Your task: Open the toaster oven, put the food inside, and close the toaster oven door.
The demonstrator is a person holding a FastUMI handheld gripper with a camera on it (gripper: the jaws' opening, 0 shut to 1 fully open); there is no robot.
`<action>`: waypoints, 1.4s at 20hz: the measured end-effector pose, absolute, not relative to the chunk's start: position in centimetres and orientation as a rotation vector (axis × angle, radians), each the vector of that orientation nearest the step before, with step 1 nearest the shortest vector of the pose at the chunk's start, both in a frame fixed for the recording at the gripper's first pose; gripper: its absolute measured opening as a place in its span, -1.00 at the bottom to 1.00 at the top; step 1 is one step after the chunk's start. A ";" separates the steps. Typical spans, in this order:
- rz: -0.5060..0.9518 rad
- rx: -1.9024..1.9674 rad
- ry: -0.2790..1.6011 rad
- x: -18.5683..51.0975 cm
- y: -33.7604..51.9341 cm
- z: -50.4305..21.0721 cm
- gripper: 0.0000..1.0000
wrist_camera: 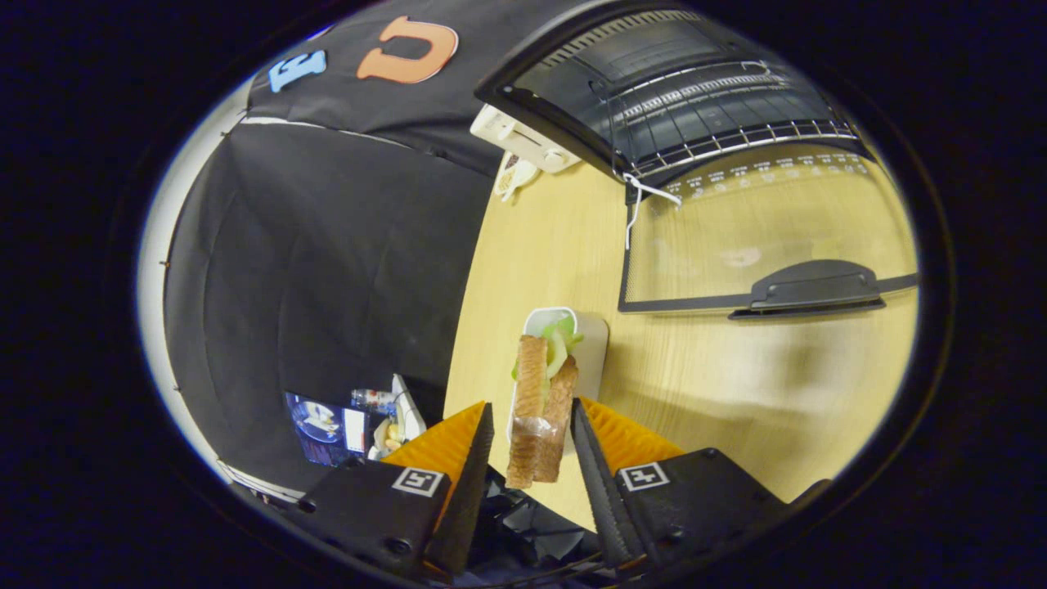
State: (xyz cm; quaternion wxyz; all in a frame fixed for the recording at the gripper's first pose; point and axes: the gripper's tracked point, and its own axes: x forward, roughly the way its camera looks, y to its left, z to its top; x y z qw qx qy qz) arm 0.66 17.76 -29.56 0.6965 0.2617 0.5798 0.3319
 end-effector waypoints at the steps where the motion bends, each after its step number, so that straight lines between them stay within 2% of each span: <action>1: 0.736 0.604 1.299 0.7 18.0 -29.6 0.21; 5: 0.732 0.589 1.317 0.3 18.0 -30.2 -0.07; 8: 0.726 0.596 1.324 0.3 17.8 -30.1 -0.12; 11: 0.734 0.587 1.304 0.1 17.9 -30.0 -0.29; 16: 0.755 0.605 1.267 -0.6 17.7 -28.1 -0.33; 22: 0.859 0.727 1.176 -0.8 17.5 -23.3 -0.33; 26: 0.834 0.739 1.011 1.2 16.8 -21.8 -0.34; 28: 0.772 0.787 0.916 3.1 16.0 -21.2 -0.33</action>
